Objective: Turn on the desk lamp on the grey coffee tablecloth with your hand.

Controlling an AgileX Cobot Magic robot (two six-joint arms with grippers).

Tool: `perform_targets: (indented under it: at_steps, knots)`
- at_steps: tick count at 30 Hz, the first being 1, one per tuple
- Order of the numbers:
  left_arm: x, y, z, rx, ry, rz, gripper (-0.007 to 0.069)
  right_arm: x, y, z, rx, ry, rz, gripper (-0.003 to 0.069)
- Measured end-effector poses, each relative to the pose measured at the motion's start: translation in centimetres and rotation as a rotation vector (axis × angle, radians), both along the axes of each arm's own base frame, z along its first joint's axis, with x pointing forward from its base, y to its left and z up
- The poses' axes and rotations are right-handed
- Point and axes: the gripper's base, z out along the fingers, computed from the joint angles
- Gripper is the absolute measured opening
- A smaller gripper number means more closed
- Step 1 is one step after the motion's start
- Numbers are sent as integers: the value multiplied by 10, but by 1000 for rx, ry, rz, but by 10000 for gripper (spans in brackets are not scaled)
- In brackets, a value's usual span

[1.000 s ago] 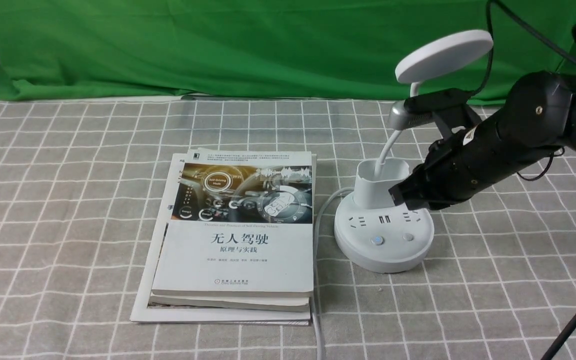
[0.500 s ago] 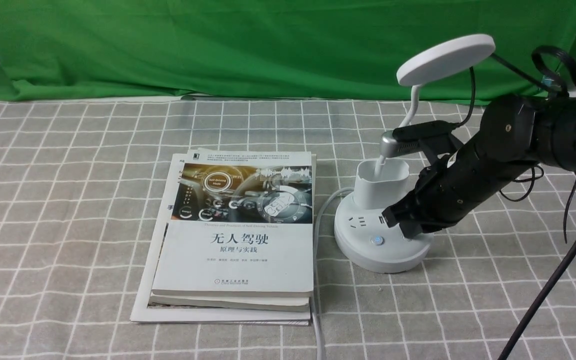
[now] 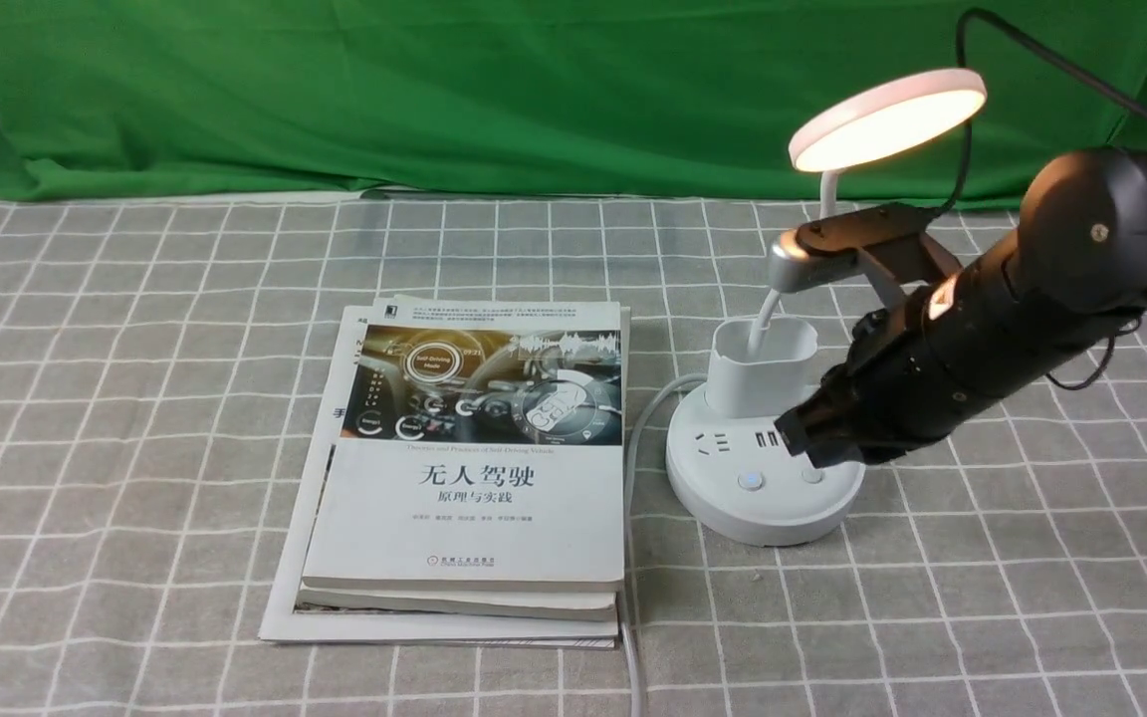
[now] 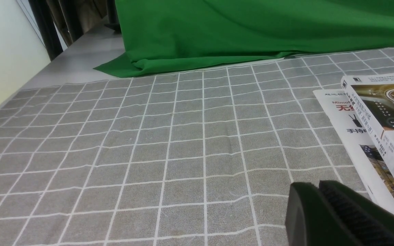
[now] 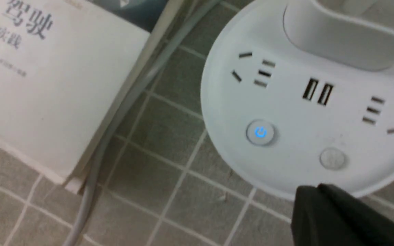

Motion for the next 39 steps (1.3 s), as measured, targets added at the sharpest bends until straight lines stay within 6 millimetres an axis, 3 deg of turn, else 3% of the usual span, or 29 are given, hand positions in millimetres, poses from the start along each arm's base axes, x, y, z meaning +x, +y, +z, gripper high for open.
perform_targets:
  at_steps: [6,13,18,23,29,34,39]
  knots:
    - [0,0,0,0,0,0,19,-42,-18,11,14,-7,-22,33]
    - [0,0,0,1,0,0,19,-114,-49,32,55,-68,-30,33]
    - [0,0,0,1,0,0,19,-139,-60,54,104,-171,-27,38]
    - [0,0,0,1,0,0,19,-151,-66,72,154,-286,-34,48]
    - [0,0,0,1,0,0,19,-171,-84,82,193,-500,-77,26]
    - [0,0,0,1,0,0,19,-200,-119,54,174,-759,-244,26]
    - [0,0,0,0,0,0,19,-227,-138,4,144,-956,-377,27]
